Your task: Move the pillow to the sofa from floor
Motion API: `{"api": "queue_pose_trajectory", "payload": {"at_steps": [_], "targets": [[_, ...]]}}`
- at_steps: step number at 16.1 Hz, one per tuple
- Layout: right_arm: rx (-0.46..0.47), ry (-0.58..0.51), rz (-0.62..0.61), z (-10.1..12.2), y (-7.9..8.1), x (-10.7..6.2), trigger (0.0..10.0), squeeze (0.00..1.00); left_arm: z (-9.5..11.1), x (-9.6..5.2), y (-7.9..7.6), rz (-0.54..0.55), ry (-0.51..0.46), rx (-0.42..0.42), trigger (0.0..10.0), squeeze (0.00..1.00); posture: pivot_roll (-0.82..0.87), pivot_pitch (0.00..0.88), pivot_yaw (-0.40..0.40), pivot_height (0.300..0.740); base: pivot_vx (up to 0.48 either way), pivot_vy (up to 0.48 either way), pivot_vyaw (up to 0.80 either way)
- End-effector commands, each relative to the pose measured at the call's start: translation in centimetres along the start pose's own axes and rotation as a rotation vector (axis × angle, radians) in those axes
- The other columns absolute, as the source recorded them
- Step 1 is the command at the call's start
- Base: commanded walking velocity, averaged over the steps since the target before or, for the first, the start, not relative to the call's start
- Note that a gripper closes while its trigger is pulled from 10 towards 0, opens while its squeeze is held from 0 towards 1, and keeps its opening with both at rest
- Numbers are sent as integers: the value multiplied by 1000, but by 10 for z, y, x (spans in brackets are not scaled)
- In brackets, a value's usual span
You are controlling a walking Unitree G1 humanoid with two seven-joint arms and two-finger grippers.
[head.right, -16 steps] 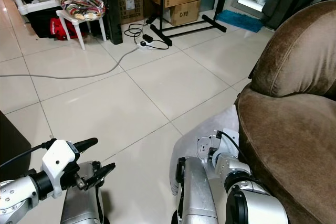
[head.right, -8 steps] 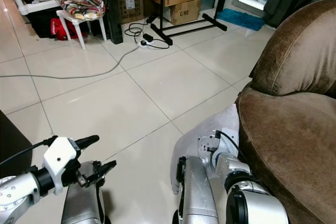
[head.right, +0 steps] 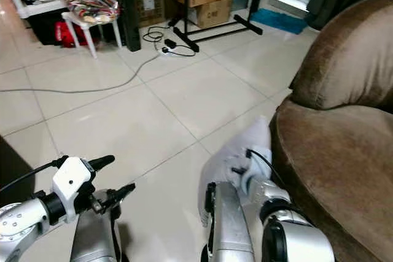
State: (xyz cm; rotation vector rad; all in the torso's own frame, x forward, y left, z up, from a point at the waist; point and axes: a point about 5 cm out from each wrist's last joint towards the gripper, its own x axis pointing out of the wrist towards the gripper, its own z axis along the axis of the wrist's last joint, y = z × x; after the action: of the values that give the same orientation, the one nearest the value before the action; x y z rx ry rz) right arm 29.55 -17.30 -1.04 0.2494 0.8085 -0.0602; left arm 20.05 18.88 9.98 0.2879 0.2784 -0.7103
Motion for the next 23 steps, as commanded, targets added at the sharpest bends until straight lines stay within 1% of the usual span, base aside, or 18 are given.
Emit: {"api": "queue_pose_trajectory", "payload": {"at_steps": [1,2,4,5,6,7,8,9,10,11,12,13,14,15,17,19,21,23], "targets": [[1,-45,118,15,22,1,0,0,1,2,5,45,2,14,10000,584,11,0,-24,463,0,0,0],[34,-87,180,27,30,-1,0,0,1,0,10,113,-7,16,10000,592,9,0,-29,463,0,0,0],[77,-193,262,51,37,-8,0,0,9,-7,22,244,-62,13,10000,588,12,0,-38,463,0,0,0],[90,-224,281,57,39,-12,0,0,12,-8,24,276,-79,14,10000,588,18,0,-44,463,0,0,0],[105,-316,327,71,44,-30,0,0,25,-10,28,344,-127,21,10000,588,33,0,-58,463,0,0,0],[105,-366,347,77,48,-40,0,0,30,-11,28,373,-145,31,10000,580,38,0,-68,463,0,0,0],[114,-440,379,86,54,-58,0,0,37,-12,30,425,-169,32,10000,576,37,0,-77,463,0,0,0],[38,-492,378,90,61,-74,10000,0,41,-13,32,497,-188,21,10000,573,32,0,-77,463,0,0,0],[-46,-560,405,92,67,-86,10000,0,43,-13,32,545,-202,15,10000,565,31,0,-79,463,0,0,0],[-75,-572,408,90,68,-88,10000,0,44,-12,31,561,-212,14,10000,557,30,0,-79,463,0,0,0],[-40,-569,370,84,67,-91,10000,0,44,-8,30,583,-214,10,10000,486,29,0,-78,473,0,0,0],[-18,-560,343,84,66,-92,10000,0,43,-5,32,594,-198,23,10000,451,30,0,-76,483,0,0,0],[-28,-557,332,84,67,-95,10000,0,44,-4,34,605,-186,43,10000,435,31,0,-74,493,0,0,0],[-36,-556,329,85,69,-96,10000,0,44,-4,35,617,-183,51,10000,435,33,0,-72,503,0,0,0],[-94,-555,319,85,70,-97,10000,0,44,-3,34,632,-178,68,10000,443,37,0,-75,523,0,0,0],[-93,-550,315,86,71,-97,10000,0,43,-3,36,648,-169,78,10000,443,39,0,-77,543,0,0,0],[-101,-549,304,86,71,-96,10000,0,42,-2,36,651,-167,71,10000,439,39,0,-73,568,0,0,0],[-104,-547,295,86,71,-95,10000,0,42,-2,37,654,-166,69,10000,439,43,0,-71,583,0,0,0]]}}
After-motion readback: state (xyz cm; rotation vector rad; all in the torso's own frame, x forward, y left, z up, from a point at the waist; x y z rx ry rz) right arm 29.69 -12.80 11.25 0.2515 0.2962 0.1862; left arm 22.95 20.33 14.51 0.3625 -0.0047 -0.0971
